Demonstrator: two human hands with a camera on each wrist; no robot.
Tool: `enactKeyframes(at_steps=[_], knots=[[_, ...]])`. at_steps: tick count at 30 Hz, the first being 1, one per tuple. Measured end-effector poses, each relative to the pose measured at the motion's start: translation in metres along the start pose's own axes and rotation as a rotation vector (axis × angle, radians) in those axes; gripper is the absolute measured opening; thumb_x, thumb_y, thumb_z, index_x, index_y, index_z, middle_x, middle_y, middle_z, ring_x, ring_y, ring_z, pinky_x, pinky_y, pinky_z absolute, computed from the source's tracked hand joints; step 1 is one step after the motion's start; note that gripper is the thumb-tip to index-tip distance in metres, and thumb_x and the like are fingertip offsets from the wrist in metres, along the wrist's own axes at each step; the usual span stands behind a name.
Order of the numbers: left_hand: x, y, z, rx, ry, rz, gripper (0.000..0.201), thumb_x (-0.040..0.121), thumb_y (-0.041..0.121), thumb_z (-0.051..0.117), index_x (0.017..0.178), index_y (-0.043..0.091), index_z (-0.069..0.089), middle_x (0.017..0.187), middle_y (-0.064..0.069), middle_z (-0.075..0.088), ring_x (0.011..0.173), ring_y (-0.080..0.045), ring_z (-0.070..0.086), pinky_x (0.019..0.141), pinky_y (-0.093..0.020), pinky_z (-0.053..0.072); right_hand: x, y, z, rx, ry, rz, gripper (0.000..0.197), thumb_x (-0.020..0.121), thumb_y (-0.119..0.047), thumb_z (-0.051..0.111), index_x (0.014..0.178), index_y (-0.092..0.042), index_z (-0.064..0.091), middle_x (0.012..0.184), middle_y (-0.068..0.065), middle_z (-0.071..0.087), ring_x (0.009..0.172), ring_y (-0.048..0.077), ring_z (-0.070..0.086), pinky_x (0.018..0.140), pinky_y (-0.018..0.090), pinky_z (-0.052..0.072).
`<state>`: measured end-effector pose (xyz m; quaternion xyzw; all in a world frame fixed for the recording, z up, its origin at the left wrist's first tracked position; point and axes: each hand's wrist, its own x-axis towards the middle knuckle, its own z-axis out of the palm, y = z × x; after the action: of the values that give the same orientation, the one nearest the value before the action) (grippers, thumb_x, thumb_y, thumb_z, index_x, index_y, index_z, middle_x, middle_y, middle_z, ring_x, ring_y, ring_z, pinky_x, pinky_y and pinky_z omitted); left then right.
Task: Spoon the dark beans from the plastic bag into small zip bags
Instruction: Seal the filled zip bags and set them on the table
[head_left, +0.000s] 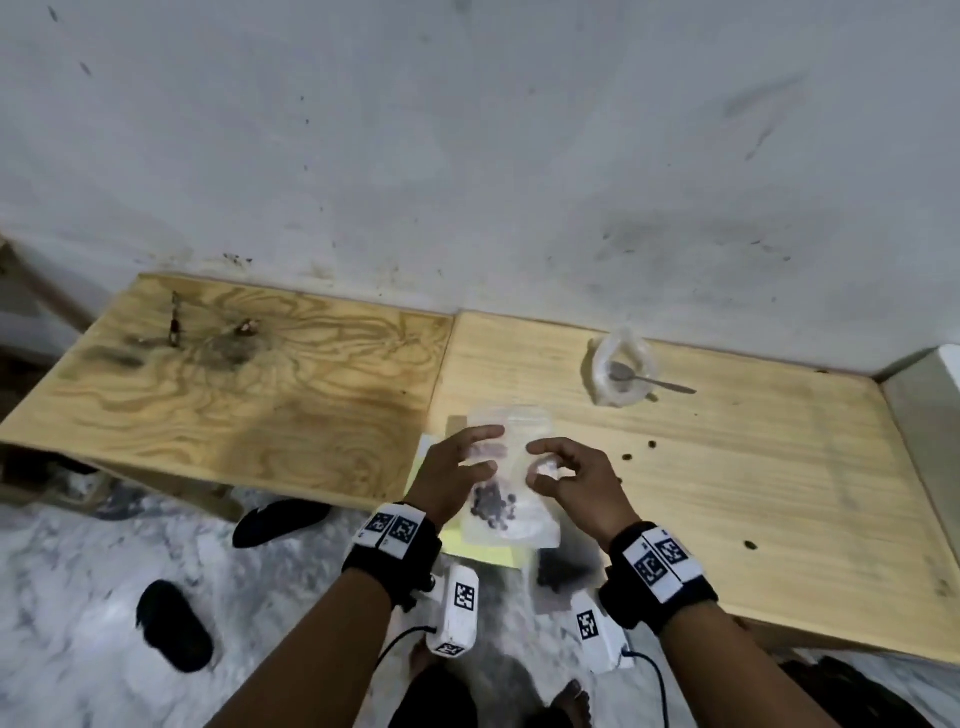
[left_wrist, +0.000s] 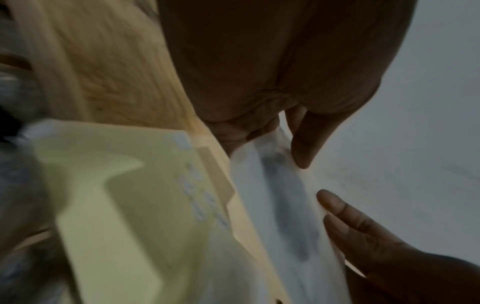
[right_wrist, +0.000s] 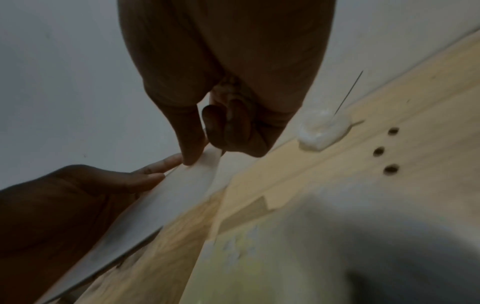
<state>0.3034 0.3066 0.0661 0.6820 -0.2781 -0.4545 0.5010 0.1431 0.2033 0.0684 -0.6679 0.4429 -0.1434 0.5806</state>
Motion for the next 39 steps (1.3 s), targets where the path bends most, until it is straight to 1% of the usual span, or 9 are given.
enactKeyframes(at_steps=[3,8,10,16,22,26,31,35,39], knots=[[0.007,-0.027,-0.035,0.015,0.092,-0.039,0.043,0.084,-0.010,0.061,0.106,0.025,0.071,0.118,0.000,0.067,0.114,-0.013,0.055,0.094,-0.031,0.047,0.013,0.007,0.038,-0.033,-0.042,0.035,0.032,0.080,-0.006,0.078,0.103,-0.027,0.071,0.100,-0.004,0.066,0.097,0.005,0.061,0.077,0.022,0.048],[0.030,-0.048,-0.084,-0.126,0.334,-0.136,0.040,0.081,-0.021,0.052,0.113,0.001,0.065,0.093,0.003,0.061,0.083,-0.017,0.058,0.058,-0.014,0.048,0.035,0.027,0.072,-0.129,0.181,0.150,0.024,0.082,-0.008,0.071,0.081,-0.032,0.067,0.086,-0.008,0.068,0.091,0.017,0.065,0.083,0.030,0.051],[0.042,-0.054,-0.101,-0.143,0.374,-0.137,0.039,0.080,-0.018,0.055,0.112,0.001,0.066,0.090,0.005,0.061,0.088,-0.019,0.055,0.062,-0.018,0.047,0.044,0.030,0.080,-0.225,0.170,0.207,0.024,0.084,-0.015,0.071,0.079,-0.037,0.063,0.087,-0.010,0.067,0.093,0.019,0.065,0.085,0.031,0.051],[0.069,-0.051,-0.117,-0.146,0.394,-0.148,0.026,0.084,-0.007,0.059,0.098,0.011,0.071,0.082,0.004,0.064,0.077,-0.013,0.054,0.074,-0.026,0.043,0.075,0.027,0.100,-0.511,0.152,0.316,0.036,0.085,-0.041,0.067,0.118,-0.026,0.067,0.106,-0.003,0.070,0.102,0.024,0.065,0.080,0.030,0.049],[0.082,-0.053,-0.119,-0.047,0.374,-0.151,0.030,0.084,-0.003,0.059,0.093,0.021,0.074,0.090,-0.001,0.068,0.065,-0.013,0.051,0.059,-0.025,0.043,0.089,0.011,0.114,-0.673,0.106,0.370,0.024,0.081,-0.045,0.068,0.066,-0.030,0.056,0.068,-0.014,0.052,0.075,0.019,0.055,0.067,0.026,0.040],[0.085,-0.055,-0.120,0.014,0.342,-0.131,0.029,0.086,0.000,0.059,0.097,0.023,0.072,0.099,-0.013,0.072,0.048,-0.010,0.043,0.049,-0.024,0.037,0.093,0.011,0.119,-0.695,0.082,0.343,0.015,0.085,-0.040,0.064,0.073,-0.031,0.061,0.078,-0.008,0.058,0.081,0.020,0.059,0.069,0.026,0.041],[0.080,-0.057,-0.116,0.038,0.333,-0.064,0.021,0.090,0.004,0.061,0.098,0.019,0.072,0.100,-0.024,0.070,0.082,-0.050,0.059,0.067,-0.032,0.041,0.095,0.009,0.117,-0.582,0.097,0.320,0.013,0.085,-0.039,0.065,0.076,-0.031,0.060,0.080,-0.007,0.062,0.080,0.019,0.059,0.069,0.027,0.042],[0.075,-0.057,-0.109,0.029,0.326,-0.061,0.022,0.089,0.003,0.063,0.089,0.024,0.069,0.099,0.003,0.070,0.087,-0.023,0.064,0.072,-0.025,0.045,0.090,0.004,0.114,-0.153,0.255,0.223,0.017,0.083,-0.025,0.074,0.071,-0.021,0.063,0.076,-0.001,0.069,0.080,0.022,0.066,0.077,0.032,0.052],[0.065,-0.047,-0.095,-0.054,0.235,-0.019,0.027,0.089,-0.004,0.061,0.091,0.022,0.070,0.102,0.007,0.070,0.092,-0.008,0.064,0.074,-0.015,0.046,0.075,-0.016,0.121,0.086,0.243,0.120,0.021,0.082,-0.014,0.077,0.066,-0.018,0.064,0.075,0.005,0.066,0.074,0.016,0.060,0.075,0.027,0.048]])
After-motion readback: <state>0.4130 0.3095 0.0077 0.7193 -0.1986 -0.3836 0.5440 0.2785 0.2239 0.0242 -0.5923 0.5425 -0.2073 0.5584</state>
